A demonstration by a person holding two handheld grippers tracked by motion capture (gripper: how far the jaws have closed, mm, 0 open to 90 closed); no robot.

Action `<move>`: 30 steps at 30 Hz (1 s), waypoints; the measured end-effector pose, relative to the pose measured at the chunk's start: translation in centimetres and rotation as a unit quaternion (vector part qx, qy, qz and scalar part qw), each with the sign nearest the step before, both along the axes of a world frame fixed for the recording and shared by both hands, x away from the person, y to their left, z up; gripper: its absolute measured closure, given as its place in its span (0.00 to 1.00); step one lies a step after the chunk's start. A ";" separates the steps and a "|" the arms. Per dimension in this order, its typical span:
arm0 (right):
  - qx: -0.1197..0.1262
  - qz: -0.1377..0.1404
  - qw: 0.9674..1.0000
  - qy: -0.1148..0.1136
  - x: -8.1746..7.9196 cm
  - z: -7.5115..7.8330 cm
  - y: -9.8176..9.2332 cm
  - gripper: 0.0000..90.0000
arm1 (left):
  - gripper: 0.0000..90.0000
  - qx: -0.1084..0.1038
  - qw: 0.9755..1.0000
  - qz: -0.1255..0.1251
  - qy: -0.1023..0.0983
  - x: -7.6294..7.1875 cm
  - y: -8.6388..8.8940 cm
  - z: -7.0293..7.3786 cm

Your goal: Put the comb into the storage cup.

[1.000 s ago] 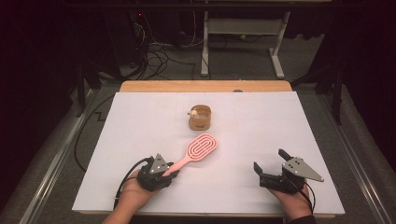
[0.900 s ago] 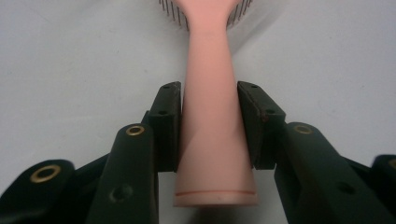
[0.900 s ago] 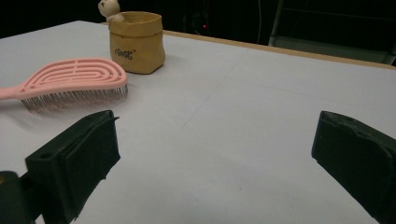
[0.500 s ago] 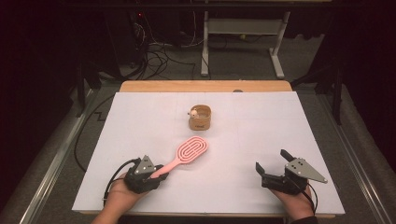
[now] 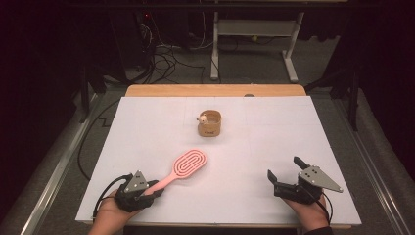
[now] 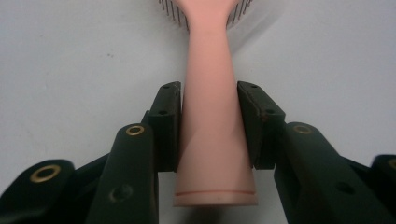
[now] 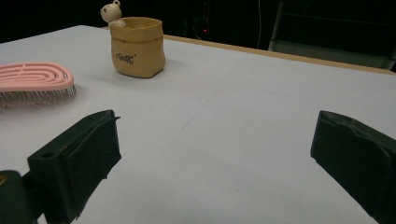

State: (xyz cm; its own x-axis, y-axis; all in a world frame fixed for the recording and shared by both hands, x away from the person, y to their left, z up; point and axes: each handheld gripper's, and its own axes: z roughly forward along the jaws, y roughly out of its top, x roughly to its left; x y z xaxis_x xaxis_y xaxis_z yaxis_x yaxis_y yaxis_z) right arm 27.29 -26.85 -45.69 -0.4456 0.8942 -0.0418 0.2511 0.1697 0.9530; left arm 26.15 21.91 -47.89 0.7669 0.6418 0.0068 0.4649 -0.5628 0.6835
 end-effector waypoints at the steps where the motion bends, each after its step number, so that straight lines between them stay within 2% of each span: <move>1: 0.000 0.000 1.000 0.002 0.0 0.0 0.0 0.02 | 0.68 0.000 1.000 0.000 0.001 0.0 0.0 0.0; 8: 0.002 -0.001 1.000 0.001 0.0 0.0 -0.2 0.02 | 0.67 -0.012 1.000 -0.001 0.000 -0.1 0.2 0.2; 13: 0.001 -0.002 1.000 0.001 0.1 0.0 0.0 0.01 | 0.64 -0.039 0.999 -0.001 0.001 -0.1 0.6 0.5; 14: 0.001 0.002 1.000 0.001 0.0 0.0 0.0 0.01 | 0.59 -0.051 0.999 -0.002 0.003 0.0 0.7 0.5; 15: 0.001 0.002 1.000 0.001 0.0 0.0 0.0 0.01 | 0.59 -0.051 0.999 -0.002 0.003 0.0 0.7 0.5; 17: 0.000 0.004 1.000 0.001 0.0 -0.1 0.1 0.00 | 0.51 -0.052 0.999 0.002 0.001 0.1 0.7 0.7; 19: -0.004 0.005 1.000 -0.002 0.0 -0.1 0.2 0.00 | 0.51 -0.057 0.998 0.005 -0.006 0.1 0.7 0.9; 20: -0.004 0.003 1.000 -0.005 0.0 0.0 0.2 0.00 | 0.45 -0.061 0.998 0.007 -0.010 0.1 0.7 0.9; 21: -0.004 0.003 1.000 -0.005 0.0 0.0 0.2 0.00 | 0.45 -0.063 0.998 0.012 -0.010 0.2 0.6 1.0; 23: -0.001 0.004 1.000 -0.004 0.0 0.0 0.1 0.00 | 0.42 -0.071 0.997 0.008 -0.004 0.4 0.6 1.1; 25: -0.001 0.002 1.000 -0.001 0.0 0.0 0.0 0.00 | 0.40 -0.065 0.998 0.008 -0.005 0.8 0.2 1.1; 27: 0.002 0.000 1.000 -0.001 0.0 0.0 -0.1 0.00 | 0.32 -0.065 0.998 0.012 -0.004 1.2 -0.1 1.3; 29: 0.002 -0.001 1.000 -0.002 0.0 0.0 -0.2 0.00 | 0.29 -0.066 0.998 0.015 -0.006 1.3 -0.3 1.5; 30: 0.002 -0.001 1.000 -0.003 0.0 0.1 -0.2 0.00 | 0.23 -0.066 0.998 0.017 -0.010 1.4 -0.5 1.6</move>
